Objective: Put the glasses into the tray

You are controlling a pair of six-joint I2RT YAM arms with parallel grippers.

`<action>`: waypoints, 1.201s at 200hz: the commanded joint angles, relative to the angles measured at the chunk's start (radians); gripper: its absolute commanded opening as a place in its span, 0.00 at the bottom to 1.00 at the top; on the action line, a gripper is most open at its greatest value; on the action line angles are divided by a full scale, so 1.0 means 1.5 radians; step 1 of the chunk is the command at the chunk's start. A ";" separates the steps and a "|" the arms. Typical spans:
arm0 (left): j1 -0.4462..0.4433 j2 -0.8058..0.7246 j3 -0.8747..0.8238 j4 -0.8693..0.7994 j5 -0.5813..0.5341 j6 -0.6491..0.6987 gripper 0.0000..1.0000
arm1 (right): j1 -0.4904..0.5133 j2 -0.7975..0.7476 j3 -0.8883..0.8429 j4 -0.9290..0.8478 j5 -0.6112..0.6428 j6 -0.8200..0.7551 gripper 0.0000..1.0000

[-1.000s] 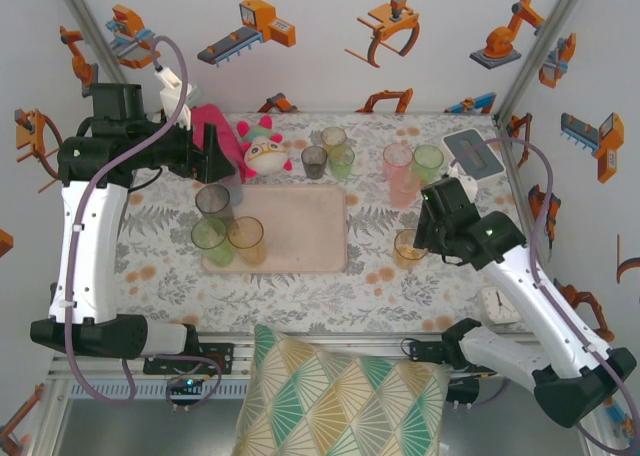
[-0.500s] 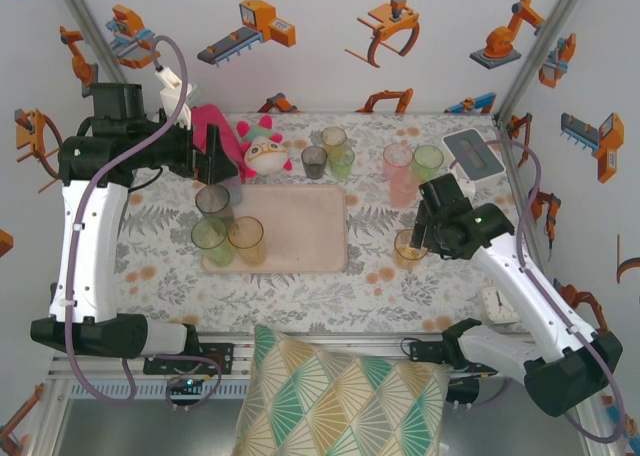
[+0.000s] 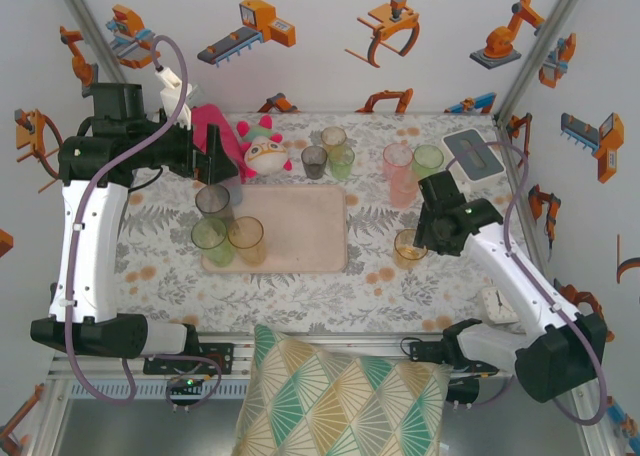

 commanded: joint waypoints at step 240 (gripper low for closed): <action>0.000 -0.030 -0.030 0.014 0.010 -0.007 0.98 | -0.037 0.087 -0.068 0.118 -0.032 -0.022 0.35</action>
